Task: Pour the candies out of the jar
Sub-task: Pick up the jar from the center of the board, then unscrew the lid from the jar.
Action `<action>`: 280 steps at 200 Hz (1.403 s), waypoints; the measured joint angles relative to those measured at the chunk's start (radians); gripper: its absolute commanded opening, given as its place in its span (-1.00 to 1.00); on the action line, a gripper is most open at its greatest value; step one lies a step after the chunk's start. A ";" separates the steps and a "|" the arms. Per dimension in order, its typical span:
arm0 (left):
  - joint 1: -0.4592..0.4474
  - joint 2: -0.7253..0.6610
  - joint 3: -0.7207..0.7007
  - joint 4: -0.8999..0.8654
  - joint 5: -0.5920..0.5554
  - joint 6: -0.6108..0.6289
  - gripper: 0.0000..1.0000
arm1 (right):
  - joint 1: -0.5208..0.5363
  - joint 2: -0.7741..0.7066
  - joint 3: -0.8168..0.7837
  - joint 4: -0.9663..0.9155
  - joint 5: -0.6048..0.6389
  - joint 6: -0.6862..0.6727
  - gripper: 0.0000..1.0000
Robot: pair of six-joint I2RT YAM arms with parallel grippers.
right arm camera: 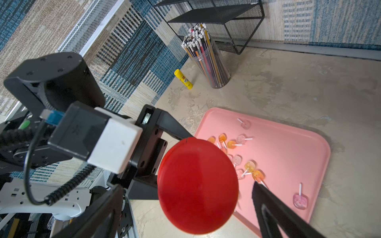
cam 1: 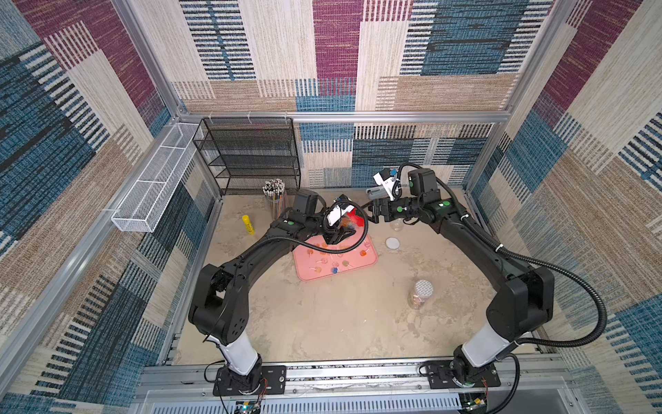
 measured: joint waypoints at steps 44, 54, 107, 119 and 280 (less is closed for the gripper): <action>0.002 -0.023 -0.029 0.088 -0.019 -0.100 -1.00 | 0.000 -0.061 -0.088 0.114 0.100 0.122 0.99; 0.002 -0.023 -0.029 0.100 -0.021 -0.122 -1.00 | 0.005 -0.075 -0.112 0.145 0.124 0.153 0.99; 0.000 -0.028 -0.033 0.142 -0.042 -0.204 -1.00 | 0.060 -0.095 -0.156 0.257 0.203 0.223 0.93; 0.000 -0.032 -0.039 0.145 -0.045 -0.212 -1.00 | 0.072 -0.092 -0.157 0.277 0.227 0.238 0.89; -0.016 -0.053 -0.065 0.153 -0.105 -0.225 -1.00 | 0.133 -0.002 -0.134 0.360 0.299 0.270 -0.18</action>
